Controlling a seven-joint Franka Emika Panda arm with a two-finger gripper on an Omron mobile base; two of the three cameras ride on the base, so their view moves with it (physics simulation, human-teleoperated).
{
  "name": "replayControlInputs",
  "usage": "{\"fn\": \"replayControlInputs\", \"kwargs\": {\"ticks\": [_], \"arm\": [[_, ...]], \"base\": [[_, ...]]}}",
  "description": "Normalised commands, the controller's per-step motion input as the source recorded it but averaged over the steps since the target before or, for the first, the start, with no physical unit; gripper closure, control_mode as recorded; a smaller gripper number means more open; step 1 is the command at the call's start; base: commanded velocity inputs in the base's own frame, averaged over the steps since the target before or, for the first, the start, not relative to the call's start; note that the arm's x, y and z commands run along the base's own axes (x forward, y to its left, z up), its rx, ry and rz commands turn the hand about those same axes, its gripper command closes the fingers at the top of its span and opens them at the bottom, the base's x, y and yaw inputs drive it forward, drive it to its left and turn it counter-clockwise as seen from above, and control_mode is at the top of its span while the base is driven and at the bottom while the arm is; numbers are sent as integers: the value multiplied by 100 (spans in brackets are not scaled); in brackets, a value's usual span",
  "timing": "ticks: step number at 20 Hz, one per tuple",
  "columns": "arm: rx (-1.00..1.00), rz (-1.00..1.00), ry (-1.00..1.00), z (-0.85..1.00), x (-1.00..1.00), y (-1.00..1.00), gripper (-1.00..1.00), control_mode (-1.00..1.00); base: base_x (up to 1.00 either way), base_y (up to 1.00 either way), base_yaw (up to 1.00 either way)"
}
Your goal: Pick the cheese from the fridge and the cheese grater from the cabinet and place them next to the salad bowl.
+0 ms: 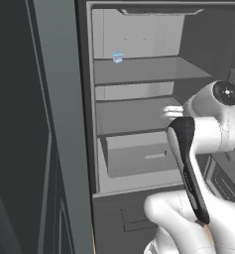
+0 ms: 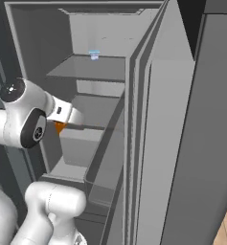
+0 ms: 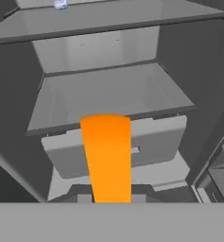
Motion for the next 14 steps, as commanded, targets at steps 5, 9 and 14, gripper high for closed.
{"fn": "replayControlInputs", "kwargs": {"ticks": [5, 9, 14], "arm": [[0, 7, 0, 46, -69, 18, 100, -100], [0, 0, 0, 50, -63, 14, 100, -100], [0, 0, 0, 50, -48, 7, 100, -100]], "base": [[0, 0, 0], [0, 0, 0], [0, 0, 0]]}}
